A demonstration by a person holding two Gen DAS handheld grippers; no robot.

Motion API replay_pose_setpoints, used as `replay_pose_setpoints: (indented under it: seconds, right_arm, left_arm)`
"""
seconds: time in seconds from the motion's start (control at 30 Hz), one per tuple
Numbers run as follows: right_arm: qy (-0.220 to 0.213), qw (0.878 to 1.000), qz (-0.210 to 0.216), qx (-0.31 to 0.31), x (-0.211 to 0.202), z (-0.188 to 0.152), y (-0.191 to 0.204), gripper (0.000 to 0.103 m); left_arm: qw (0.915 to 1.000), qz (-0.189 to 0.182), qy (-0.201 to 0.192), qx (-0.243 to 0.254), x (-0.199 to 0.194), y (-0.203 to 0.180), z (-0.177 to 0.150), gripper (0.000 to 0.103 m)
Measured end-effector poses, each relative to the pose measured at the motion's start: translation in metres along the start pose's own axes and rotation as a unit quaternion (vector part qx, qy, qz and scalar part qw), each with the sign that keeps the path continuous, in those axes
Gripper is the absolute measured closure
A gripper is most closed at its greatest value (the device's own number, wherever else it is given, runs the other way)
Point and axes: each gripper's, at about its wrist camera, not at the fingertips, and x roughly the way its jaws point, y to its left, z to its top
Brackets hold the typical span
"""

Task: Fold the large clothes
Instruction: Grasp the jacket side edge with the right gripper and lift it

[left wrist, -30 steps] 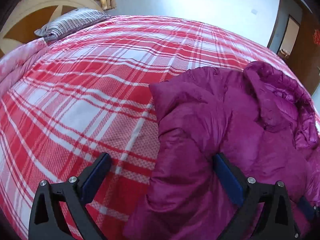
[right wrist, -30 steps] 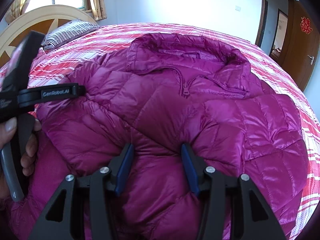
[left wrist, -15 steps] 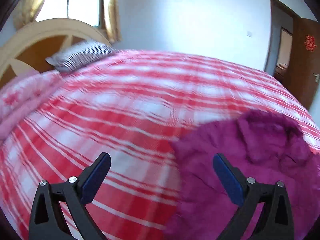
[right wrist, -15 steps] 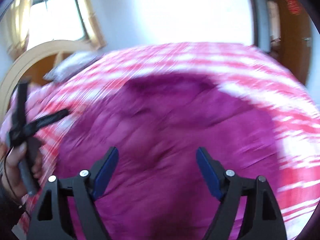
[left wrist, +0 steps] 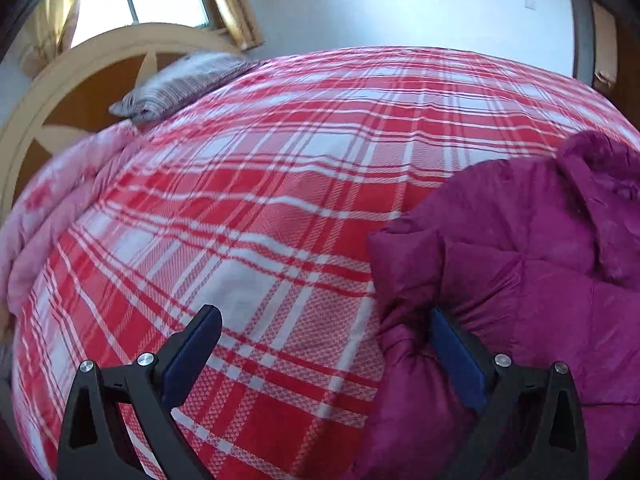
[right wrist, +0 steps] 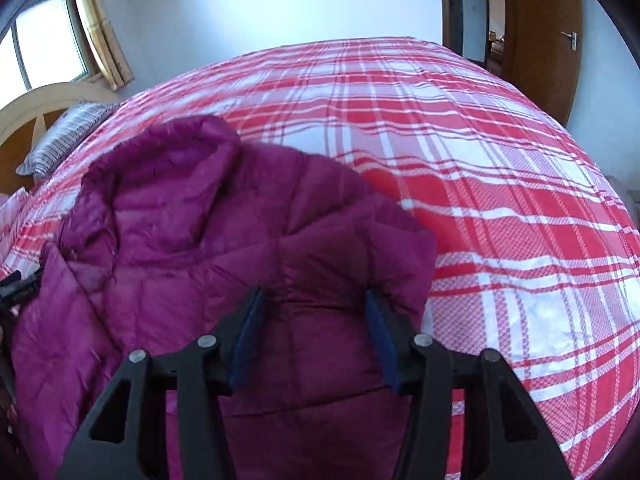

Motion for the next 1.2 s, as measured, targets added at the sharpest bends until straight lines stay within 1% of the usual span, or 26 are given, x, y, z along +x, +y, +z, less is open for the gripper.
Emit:
replay_pose_setpoints:
  seconds: [0.07,0.13,0.2,0.23,0.3,0.33,0.4,0.43,0.47,0.53,0.57,0.63,0.67,0.7,0.73,0.77,0.83,0.9,0.97,1.1,1.13,1.17,1.2]
  right_arm:
    - [-0.003,1.000,0.000,0.002,0.002,-0.004,-0.005,0.049]
    - [-0.013,1.000,-0.005,0.000,0.004,-0.009,-0.004,0.049]
    - [-0.015,1.000,-0.008,-0.003,0.004,-0.011,-0.003,0.049]
    - [-0.016,1.000,-0.009,-0.004,0.004,-0.011,-0.002,0.049]
    - [-0.015,1.000,-0.012,-0.006,0.005,-0.011,-0.001,0.049]
    - [-0.014,1.000,-0.013,-0.008,0.005,-0.010,-0.001,0.048]
    - [-0.006,1.000,-0.014,-0.020,0.004,-0.008,0.001,0.048]
    - [0.000,1.000,-0.012,-0.029,0.002,-0.007,0.002,0.047]
    - [0.007,0.999,-0.004,-0.033,0.001,-0.004,0.001,0.045]
    - [0.010,0.999,0.024,-0.028,-0.010,0.001,-0.004,0.035]
    - [0.004,0.999,0.028,-0.026,-0.015,0.004,-0.005,0.034]
    - [-0.022,0.999,0.027,-0.025,-0.030,0.018,-0.006,0.034]
    - [-0.033,0.999,0.034,-0.023,-0.035,0.026,-0.005,0.034]
    - [-0.039,0.998,0.038,-0.024,-0.037,0.033,-0.002,0.033]
    - [-0.042,0.998,0.041,-0.032,-0.037,0.041,0.003,0.033]
    - [-0.041,0.997,0.040,-0.046,-0.034,0.049,0.011,0.033]
    - [-0.039,0.995,0.035,-0.087,-0.025,0.066,0.031,0.033]
    - [-0.037,0.989,0.026,-0.138,-0.010,0.086,0.056,0.033]
    - [-0.030,0.982,0.026,-0.185,0.010,0.106,0.082,0.033]
    - [-0.001,0.966,0.034,-0.257,0.053,0.127,0.127,0.033]
    - [0.009,0.961,0.035,-0.273,0.063,0.128,0.133,0.038]
    - [0.017,0.956,0.035,-0.290,0.070,0.127,0.139,0.048]
    - [0.018,0.948,0.016,-0.316,0.077,0.125,0.145,0.080]
  left_arm:
    - [0.9997,-0.007,0.006,-0.022,0.004,0.008,-0.002,0.001]
    - [0.9998,-0.008,0.011,-0.014,0.008,0.004,-0.003,0.001]
    - [1.0000,0.001,0.008,-0.004,0.006,-0.001,-0.003,0.001]
    - [1.0000,0.005,0.004,0.000,0.004,-0.002,-0.003,0.001]
    - [0.9999,-0.004,-0.002,0.010,-0.003,-0.004,-0.003,0.001]
    - [0.9998,-0.009,-0.006,0.018,-0.010,-0.003,-0.002,0.001]
    - [0.9994,-0.006,-0.025,0.022,-0.029,0.000,0.003,0.001]
    - [0.9989,-0.012,-0.041,0.018,-0.042,0.002,0.007,0.001]
    - [0.9978,-0.026,-0.060,0.016,-0.056,0.005,0.012,0.001]
    - [0.9940,-0.052,-0.093,0.025,-0.079,0.002,0.024,0.001]
    - [0.9920,-0.062,-0.104,0.036,-0.086,-0.003,0.031,0.001]
    - [0.9890,-0.085,-0.106,0.059,-0.089,-0.018,0.045,0.001]
    - [0.9872,-0.097,-0.105,0.071,-0.087,-0.031,0.055,0.001]
    - [0.9863,-0.101,-0.107,0.076,-0.084,-0.037,0.059,0.001]
    - [0.9841,-0.108,-0.107,0.092,-0.079,-0.052,0.065,0.001]
    - [0.9829,-0.111,-0.103,0.105,-0.072,-0.063,0.069,0.001]
    - [0.9843,-0.108,-0.091,0.106,-0.060,-0.077,0.073,0.001]
    - [0.9839,-0.128,-0.078,0.097,-0.052,-0.084,0.073,0.001]
    - [0.9827,-0.137,-0.074,0.101,-0.047,-0.089,0.074,0.001]
    - [0.9814,-0.149,-0.071,0.098,-0.041,-0.089,0.084,0.001]
    - [0.9816,-0.152,-0.069,0.093,-0.041,-0.087,0.088,0.001]
    - [0.9818,-0.153,-0.068,0.089,-0.040,-0.086,0.091,0.001]
    - [0.9818,-0.158,-0.067,0.081,-0.039,-0.082,0.096,0.001]
